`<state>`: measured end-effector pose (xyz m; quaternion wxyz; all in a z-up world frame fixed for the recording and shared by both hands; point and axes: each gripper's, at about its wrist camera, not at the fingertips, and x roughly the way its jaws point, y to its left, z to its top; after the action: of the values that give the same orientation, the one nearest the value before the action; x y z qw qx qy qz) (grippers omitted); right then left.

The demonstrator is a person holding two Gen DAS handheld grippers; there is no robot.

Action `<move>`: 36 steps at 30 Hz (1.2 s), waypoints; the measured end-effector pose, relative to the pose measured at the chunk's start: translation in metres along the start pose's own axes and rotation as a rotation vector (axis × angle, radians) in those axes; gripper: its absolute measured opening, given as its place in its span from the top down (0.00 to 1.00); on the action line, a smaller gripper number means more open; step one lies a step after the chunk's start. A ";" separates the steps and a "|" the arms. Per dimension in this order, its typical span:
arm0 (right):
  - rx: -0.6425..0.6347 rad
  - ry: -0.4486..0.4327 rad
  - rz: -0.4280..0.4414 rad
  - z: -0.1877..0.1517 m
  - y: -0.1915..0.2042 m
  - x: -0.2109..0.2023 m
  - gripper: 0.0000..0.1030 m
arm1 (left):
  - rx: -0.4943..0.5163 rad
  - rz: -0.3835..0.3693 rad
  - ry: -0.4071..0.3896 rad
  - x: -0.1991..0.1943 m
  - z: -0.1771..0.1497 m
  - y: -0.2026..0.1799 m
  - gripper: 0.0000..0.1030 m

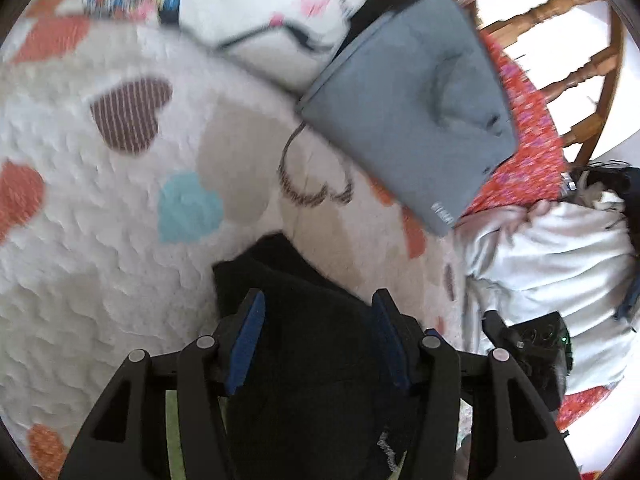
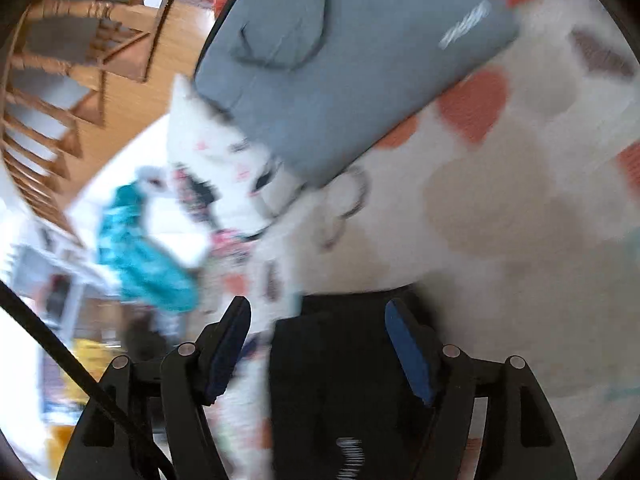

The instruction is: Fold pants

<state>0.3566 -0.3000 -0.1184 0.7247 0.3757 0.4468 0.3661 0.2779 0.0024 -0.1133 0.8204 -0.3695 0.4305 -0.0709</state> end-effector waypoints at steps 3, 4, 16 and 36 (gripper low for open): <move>0.031 0.060 -0.078 -0.002 -0.020 0.023 0.27 | -0.010 0.062 0.047 0.020 -0.005 0.007 0.47; 0.027 0.043 -0.066 -0.003 -0.023 0.022 0.28 | -0.001 0.071 0.045 0.021 -0.006 0.006 0.47; 0.083 0.087 0.040 -0.042 0.001 -0.034 0.26 | 0.070 0.118 -0.020 -0.032 -0.056 -0.024 0.47; 0.068 0.082 -0.064 -0.103 0.007 -0.044 0.21 | -0.055 0.014 -0.115 -0.062 -0.049 0.005 0.45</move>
<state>0.2453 -0.3127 -0.1284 0.7041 0.3701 0.4999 0.3424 0.2011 0.0060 -0.0931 0.8340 -0.3922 0.3869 -0.0319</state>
